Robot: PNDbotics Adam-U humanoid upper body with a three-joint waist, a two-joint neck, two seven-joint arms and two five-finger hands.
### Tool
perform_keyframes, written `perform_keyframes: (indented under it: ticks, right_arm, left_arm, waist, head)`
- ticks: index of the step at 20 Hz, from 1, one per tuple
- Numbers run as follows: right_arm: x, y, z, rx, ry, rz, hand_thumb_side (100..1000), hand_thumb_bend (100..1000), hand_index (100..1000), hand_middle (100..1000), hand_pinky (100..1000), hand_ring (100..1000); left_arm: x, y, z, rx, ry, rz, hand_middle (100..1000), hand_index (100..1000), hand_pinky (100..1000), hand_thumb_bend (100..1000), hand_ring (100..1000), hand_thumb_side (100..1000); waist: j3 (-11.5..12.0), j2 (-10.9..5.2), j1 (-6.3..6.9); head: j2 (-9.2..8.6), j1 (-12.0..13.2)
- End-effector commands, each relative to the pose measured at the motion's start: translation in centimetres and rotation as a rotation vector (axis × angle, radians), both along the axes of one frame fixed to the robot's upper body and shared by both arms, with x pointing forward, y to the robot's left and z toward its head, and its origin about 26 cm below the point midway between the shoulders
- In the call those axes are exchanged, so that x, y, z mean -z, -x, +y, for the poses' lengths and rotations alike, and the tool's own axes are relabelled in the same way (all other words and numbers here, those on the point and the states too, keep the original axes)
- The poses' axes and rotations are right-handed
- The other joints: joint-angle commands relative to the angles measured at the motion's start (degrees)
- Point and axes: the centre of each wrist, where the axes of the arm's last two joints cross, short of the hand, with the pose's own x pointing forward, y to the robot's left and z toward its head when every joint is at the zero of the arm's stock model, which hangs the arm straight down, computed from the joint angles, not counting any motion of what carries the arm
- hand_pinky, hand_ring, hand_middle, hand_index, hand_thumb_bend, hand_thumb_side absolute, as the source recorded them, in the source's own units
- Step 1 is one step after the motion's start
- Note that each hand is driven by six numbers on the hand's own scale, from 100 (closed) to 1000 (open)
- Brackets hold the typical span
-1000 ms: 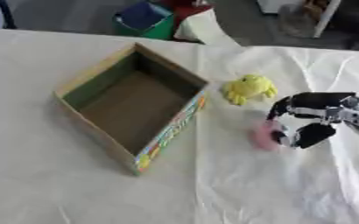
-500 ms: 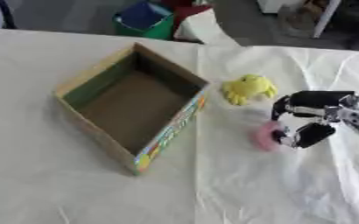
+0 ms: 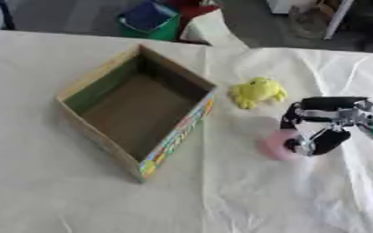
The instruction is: Pick up objects on the table and place them in the box.
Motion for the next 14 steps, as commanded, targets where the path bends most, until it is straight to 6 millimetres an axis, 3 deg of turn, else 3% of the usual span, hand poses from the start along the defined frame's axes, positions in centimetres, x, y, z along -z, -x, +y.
perform_keyframes:
  ticks: [1,14]
  right_arm:
    - [-1.5,0.2,-0.2,0.023,-0.045,-0.008,200,100,643,400,741,674]
    - [-3.0,0.5,0.8,0.084,-0.162,-0.119,202,100,516,262,643,525]
  left_arm:
    - [-0.8,0.2,0.2,-0.004,-0.012,-0.025,618,744,527,100,637,939]
    - [-0.8,0.1,0.1,-0.002,-0.012,-0.023,618,743,527,100,636,930]
  waist:
    - [-0.1,-0.91,0.22]
    - [-0.1,-0.94,0.24]
  head:
    - [0.02,0.1]
    - [0.12,0.2]
